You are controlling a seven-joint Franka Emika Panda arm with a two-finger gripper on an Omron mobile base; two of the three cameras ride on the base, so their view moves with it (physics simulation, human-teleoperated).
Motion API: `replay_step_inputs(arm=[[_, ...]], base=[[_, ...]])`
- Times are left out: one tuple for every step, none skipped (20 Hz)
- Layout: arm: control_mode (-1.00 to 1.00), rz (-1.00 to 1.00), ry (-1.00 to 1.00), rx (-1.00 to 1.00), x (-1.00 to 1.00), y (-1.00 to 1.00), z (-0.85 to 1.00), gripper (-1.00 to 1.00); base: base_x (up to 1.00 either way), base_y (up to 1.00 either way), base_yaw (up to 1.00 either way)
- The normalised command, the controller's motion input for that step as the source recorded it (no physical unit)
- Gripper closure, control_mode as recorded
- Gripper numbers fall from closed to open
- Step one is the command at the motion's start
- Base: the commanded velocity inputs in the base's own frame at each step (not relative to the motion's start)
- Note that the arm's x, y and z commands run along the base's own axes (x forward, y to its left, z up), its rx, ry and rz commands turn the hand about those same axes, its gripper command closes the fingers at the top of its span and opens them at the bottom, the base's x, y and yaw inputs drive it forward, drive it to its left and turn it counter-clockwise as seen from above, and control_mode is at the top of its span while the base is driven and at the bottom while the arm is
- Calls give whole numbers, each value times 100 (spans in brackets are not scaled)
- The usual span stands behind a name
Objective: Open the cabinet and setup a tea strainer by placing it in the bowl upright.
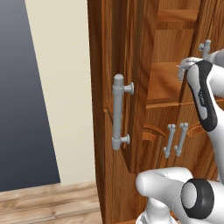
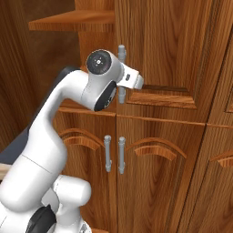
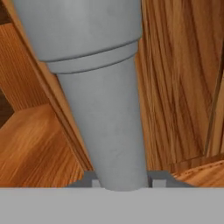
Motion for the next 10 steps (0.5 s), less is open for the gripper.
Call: replay_step_inputs(arm=[[-100, 0, -3, 0, 0, -11, 0, 100], [-100, 0, -3, 0, 0, -16, 0, 100], [-100, 0, 0, 0, 0, -16, 0, 100], [-100, 0, 0, 0, -2, -30, 0, 100], [-100, 0, 0, 0, -4, -56, 0, 100], [-100, 0, 0, 0, -9, -57, 0, 100], [-100, 0, 0, 0, -36, -64, 0, 100], [-100, -1, 0, 0, -51, -66, 0, 100], [-100, -1, -1, 0, -59, -54, 0, 100], [-100, 0, -1, 0, -68, -53, 0, 100]], base=[[0, 0, 0], [0, 0, 0], [0, 0, 0], [0, 0, 0], [0, 0, 0], [0, 0, 0], [0, 0, 0], [0, 0, 0], [0, 0, 0], [0, 0, 0]])
